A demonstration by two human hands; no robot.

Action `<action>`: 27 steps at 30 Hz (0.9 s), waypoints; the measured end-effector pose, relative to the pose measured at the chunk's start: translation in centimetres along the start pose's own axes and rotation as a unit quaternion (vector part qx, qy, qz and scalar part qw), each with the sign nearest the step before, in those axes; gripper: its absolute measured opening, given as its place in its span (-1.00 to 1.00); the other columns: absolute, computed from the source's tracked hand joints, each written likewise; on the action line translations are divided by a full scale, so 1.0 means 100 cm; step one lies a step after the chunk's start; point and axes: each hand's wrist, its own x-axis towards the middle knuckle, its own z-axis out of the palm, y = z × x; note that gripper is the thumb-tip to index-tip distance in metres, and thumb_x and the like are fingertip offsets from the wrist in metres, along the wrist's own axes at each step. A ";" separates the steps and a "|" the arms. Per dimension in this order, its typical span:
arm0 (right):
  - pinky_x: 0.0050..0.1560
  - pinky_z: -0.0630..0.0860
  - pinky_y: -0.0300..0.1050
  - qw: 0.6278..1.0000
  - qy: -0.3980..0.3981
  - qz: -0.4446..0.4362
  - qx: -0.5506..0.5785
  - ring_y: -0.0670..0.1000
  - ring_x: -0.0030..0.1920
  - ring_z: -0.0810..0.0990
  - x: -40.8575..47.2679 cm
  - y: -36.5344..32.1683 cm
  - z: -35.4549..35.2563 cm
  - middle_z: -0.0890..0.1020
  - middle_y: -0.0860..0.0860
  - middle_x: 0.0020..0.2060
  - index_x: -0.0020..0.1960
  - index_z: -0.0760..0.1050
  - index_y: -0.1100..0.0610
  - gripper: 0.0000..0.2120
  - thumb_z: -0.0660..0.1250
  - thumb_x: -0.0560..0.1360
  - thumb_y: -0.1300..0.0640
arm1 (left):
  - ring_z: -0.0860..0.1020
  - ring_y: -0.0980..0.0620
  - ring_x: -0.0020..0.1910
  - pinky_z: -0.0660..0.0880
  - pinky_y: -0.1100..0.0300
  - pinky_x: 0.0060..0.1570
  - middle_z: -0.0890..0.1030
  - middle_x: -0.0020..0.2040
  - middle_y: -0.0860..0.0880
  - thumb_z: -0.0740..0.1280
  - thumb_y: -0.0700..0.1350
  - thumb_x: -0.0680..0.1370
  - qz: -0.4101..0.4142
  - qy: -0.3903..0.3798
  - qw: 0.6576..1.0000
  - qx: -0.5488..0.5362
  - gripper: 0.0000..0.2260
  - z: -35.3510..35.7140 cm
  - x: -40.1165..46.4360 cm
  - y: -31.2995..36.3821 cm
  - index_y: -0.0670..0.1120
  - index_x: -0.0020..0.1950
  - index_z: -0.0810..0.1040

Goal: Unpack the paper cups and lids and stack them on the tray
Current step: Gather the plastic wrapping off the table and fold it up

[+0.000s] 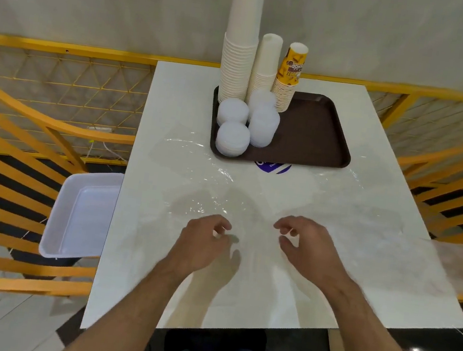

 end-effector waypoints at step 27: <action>0.01 0.57 0.01 0.995 0.075 -0.041 0.042 -0.15 -0.16 0.60 0.009 0.095 -0.080 0.68 -0.21 -0.13 -0.02 0.61 -0.05 -0.97 0.43 0.55 0.07 | 0.70 0.03 -0.12 0.64 0.17 -0.04 0.64 0.00 0.02 0.42 -0.17 0.55 0.011 0.028 0.968 -0.249 -0.84 0.107 0.045 0.146 0.03 0.09 0.64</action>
